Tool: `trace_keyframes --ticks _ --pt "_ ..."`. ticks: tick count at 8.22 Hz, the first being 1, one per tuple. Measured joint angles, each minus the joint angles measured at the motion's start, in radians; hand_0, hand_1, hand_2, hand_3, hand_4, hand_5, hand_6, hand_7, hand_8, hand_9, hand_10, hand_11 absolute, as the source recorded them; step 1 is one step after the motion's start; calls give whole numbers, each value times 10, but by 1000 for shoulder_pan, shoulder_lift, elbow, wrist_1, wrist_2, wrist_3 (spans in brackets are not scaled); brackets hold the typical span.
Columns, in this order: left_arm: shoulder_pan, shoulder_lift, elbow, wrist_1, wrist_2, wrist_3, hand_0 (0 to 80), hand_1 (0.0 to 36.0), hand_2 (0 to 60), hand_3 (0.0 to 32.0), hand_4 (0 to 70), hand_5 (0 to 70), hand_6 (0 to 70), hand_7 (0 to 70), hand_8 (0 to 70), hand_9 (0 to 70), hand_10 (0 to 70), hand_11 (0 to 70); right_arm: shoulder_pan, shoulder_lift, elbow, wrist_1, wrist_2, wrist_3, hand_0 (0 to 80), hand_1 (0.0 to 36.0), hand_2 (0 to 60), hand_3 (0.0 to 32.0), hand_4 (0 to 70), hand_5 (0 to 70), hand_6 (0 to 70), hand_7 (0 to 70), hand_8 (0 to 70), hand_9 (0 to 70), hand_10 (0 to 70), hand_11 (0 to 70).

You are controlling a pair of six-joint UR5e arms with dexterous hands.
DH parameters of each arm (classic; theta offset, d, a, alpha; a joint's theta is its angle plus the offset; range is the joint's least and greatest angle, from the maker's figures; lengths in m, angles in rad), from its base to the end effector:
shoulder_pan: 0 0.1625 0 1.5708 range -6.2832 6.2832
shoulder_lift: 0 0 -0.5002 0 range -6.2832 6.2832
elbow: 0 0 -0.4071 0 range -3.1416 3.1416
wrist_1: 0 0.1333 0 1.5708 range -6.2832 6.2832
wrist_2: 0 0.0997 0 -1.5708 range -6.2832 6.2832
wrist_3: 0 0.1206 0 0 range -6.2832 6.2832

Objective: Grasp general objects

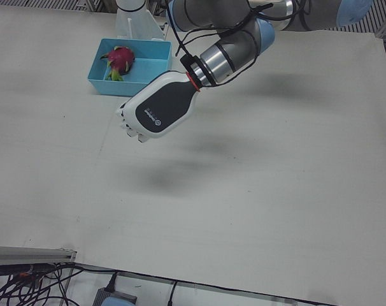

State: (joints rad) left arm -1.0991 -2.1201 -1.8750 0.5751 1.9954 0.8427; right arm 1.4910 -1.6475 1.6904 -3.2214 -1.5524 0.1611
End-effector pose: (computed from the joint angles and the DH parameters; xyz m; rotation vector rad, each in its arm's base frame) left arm 0.2262 -0.6275 0.3480 0.0467 1.9177 -0.8813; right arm 0.0964 -0.4945 0.7479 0.2360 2.1189 -2.2094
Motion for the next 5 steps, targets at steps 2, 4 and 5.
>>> trace_keyframes --ticks 2,4,5 --pt "-96 57 140 -196 -194 -111 800 202 0 0 324 700 378 513 216 314 303 457 0 0 0 0 0 0 0 0 0 0 0 0 0 0 0 0 0 0" --pt "-140 91 220 -274 -333 -137 800 217 0 34 269 700 265 424 141 207 212 334 0 0 0 0 0 0 0 0 0 0 0 0 0 0 0 0 0 0" --pt "-147 98 254 -287 -403 -148 800 243 0 64 242 700 190 329 70 122 141 233 0 0 0 0 0 0 0 0 0 0 0 0 0 0 0 0 0 0"
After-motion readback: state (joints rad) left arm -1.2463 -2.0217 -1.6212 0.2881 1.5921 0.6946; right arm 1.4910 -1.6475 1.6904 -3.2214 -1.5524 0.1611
